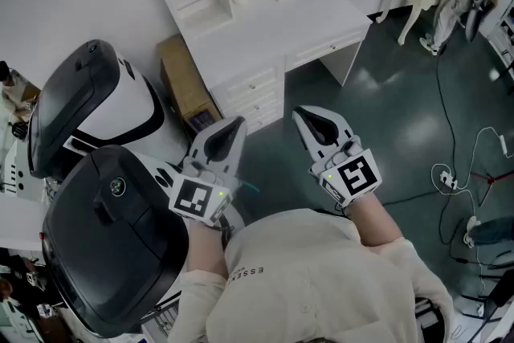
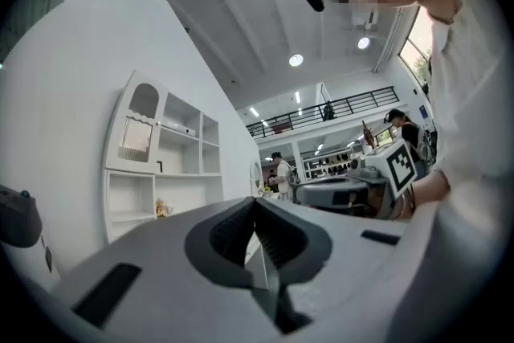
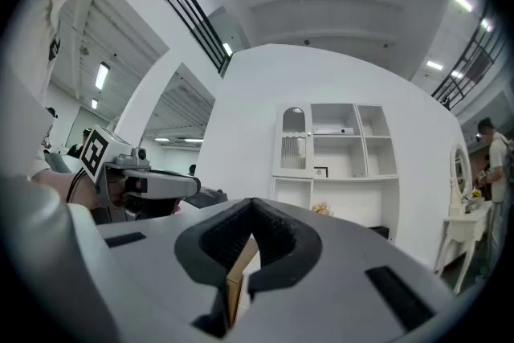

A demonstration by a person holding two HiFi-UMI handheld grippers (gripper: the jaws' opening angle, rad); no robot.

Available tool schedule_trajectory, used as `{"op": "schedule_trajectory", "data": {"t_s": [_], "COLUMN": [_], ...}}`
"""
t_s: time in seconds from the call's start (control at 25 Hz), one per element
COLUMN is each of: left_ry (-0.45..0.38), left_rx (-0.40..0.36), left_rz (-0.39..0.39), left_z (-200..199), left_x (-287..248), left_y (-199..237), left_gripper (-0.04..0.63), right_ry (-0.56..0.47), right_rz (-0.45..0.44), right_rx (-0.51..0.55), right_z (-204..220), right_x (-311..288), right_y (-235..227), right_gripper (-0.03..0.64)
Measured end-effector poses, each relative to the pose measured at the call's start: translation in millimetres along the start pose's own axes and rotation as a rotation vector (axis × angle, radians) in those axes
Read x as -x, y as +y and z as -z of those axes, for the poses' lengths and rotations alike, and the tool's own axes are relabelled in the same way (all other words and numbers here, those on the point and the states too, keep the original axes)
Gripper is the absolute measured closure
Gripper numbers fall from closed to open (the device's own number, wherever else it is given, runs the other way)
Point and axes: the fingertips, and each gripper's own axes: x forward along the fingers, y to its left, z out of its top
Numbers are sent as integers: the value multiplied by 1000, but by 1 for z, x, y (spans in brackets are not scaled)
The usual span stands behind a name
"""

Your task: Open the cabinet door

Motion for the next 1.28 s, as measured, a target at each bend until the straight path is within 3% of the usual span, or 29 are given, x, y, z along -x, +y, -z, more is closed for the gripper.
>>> {"op": "schedule_trajectory", "data": {"t_s": [0.72,0.84,1.28], "left_ry": [-23,-29,35], "left_rx": [28,5,6], "left_rz": [-16,-52,-99], "left_z": [9,11,28], "left_x": [-8,-11,-54], "left_y": [5,16,51], "left_gripper": [589,402,397], "right_ry": [20,29,24], "right_rz": [24,41,18], "right_rx": [-6,-38,-58], "right_z": [8,14,25], "right_x": [-9,-15,-53], "right_y": [-6,-13,-59], "right_gripper": [601,601,601]}}
